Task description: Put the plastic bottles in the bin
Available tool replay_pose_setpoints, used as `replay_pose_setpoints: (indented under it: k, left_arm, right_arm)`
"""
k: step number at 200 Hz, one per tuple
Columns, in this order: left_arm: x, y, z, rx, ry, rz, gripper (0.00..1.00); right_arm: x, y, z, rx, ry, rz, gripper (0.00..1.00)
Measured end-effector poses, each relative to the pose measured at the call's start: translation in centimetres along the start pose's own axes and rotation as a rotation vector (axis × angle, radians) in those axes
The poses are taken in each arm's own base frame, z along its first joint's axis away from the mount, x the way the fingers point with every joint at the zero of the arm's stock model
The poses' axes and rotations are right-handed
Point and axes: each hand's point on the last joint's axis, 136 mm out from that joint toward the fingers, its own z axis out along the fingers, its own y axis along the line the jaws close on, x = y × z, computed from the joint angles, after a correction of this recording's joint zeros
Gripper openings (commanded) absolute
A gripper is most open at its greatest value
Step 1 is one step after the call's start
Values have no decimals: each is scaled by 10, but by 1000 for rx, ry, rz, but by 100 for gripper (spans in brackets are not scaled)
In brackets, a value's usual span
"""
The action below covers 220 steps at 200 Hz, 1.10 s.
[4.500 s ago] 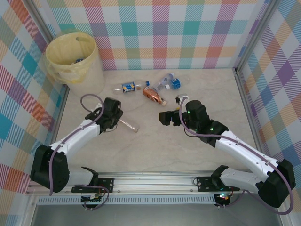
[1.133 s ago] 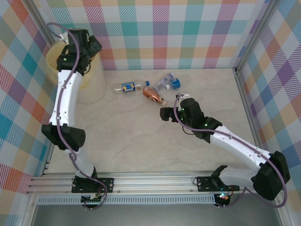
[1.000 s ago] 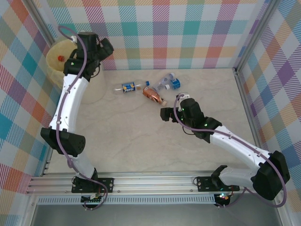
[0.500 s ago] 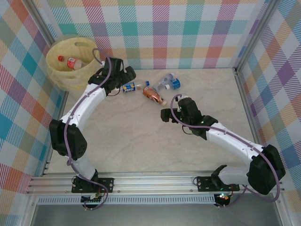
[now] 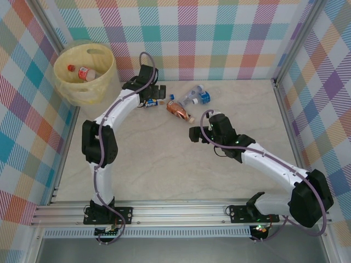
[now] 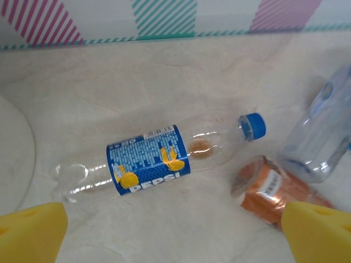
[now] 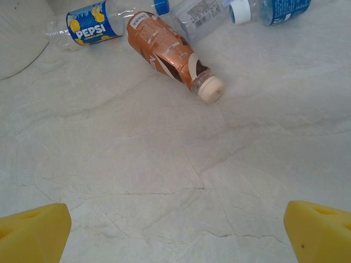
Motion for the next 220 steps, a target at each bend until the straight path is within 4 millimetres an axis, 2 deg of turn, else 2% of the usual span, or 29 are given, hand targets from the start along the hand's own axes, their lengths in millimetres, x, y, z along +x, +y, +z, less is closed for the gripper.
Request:
replay_pose_setpoints:
  k: [23,43,70,107,123,176,200,220]
  left_arm:
    - [-2,-7,15,15,18,77,100]
    - [3,-14,17,55,41,74,100]
    - [10,-24,18,109,63,5,100]
    - [35,-29,26,139,127,-76,100]
    - [40,-29,26,142,139,-92,100]
    - [30,-28,11,146,115,-146,100]
    - [29,-28,9,148,114,-186,100]
    - [32,-30,9,159,129,-226,100]
  right_arm:
    - [4,3,1,-38,15,-33,100]
    - [7,5,8,-71,44,-80,98]
    - [10,2,44,-63,134,-168,95]
    - [7,-8,90,-40,259,-321,94]
    - [5,-11,108,-41,310,-402,93]
    - [-10,-23,166,-61,415,-545,85]
    - [-12,-23,183,-94,447,-579,84]
    - [-15,-22,199,-114,464,-607,77]
